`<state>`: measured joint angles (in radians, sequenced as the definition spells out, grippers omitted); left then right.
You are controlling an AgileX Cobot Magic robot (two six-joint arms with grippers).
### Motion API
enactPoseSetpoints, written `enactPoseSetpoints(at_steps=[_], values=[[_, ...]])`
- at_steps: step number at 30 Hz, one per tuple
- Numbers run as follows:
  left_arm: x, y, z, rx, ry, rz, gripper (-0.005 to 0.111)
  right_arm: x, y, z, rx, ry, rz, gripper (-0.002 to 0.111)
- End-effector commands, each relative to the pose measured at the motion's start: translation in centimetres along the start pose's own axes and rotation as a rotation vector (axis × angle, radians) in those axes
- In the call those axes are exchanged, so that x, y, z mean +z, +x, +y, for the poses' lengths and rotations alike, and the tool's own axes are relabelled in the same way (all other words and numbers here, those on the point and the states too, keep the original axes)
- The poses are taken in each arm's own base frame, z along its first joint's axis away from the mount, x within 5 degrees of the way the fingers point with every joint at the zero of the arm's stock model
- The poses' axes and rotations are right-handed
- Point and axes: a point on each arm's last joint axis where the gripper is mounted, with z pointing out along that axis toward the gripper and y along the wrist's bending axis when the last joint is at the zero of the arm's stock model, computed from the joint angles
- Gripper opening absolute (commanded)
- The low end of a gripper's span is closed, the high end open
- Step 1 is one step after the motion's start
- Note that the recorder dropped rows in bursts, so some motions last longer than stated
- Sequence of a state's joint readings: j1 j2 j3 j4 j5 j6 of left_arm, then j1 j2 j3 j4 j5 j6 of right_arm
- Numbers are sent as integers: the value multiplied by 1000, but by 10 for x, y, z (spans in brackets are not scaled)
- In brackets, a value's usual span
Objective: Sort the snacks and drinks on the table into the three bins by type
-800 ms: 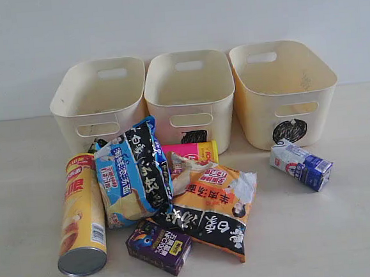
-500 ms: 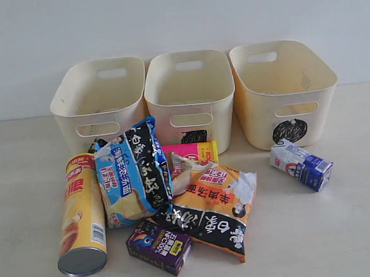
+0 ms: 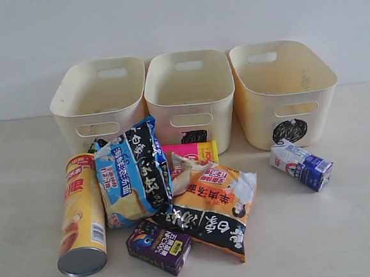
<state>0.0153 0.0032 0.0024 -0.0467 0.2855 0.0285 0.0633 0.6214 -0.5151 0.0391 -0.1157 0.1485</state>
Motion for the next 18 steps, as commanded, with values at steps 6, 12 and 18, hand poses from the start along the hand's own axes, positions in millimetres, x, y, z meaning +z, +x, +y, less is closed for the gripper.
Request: enactPoseSetpoints(at_steps=[6, 12, 18], values=[[0, -1, 0, -15, -2, -11, 4, 69, 1, 34, -254, -138, 408, 0], [0, -1, 0, -15, -2, -11, 4, 98, 24, 73, -335, -280, 644, 0], [0, -1, 0, -15, -2, -11, 4, 125, 63, 114, -319, -453, 883, 0]])
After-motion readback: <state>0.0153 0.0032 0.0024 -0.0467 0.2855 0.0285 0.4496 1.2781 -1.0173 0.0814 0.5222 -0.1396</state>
